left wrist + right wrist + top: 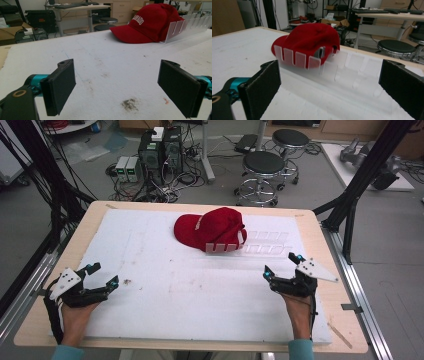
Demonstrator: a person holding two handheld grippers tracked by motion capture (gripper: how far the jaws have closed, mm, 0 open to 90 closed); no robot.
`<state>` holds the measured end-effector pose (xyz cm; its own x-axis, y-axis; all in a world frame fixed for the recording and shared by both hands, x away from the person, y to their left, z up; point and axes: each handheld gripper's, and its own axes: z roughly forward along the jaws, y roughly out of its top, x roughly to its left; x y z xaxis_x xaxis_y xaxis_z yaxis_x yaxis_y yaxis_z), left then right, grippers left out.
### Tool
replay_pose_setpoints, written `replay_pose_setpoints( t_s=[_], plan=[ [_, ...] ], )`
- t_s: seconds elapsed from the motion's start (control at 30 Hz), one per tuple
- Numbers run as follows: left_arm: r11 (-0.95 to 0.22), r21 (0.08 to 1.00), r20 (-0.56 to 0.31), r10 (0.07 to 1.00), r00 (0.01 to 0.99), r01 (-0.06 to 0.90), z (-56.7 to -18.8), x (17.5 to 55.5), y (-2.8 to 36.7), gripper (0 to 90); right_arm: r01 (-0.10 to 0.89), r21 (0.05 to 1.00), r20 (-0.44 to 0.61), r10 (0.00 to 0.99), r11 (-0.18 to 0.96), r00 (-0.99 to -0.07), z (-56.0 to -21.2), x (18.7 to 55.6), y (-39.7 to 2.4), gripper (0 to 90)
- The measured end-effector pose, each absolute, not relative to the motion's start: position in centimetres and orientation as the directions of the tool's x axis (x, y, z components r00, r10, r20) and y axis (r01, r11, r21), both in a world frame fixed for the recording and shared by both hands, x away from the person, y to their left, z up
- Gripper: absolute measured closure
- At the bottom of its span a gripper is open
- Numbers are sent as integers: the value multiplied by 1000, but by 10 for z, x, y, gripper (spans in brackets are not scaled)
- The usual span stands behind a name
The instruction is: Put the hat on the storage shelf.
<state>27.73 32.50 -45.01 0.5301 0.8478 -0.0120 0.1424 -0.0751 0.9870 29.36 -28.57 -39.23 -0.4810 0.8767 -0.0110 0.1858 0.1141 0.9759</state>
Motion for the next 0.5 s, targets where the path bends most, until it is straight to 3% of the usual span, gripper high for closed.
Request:
replay_pose_setpoints(
  t_s=[0.5],
  plan=[
    [-84,986,-6,851,525,147,-450,278,324,150,202,964,-41,849,172,-526,-336,354,-259,28]
  ],
)
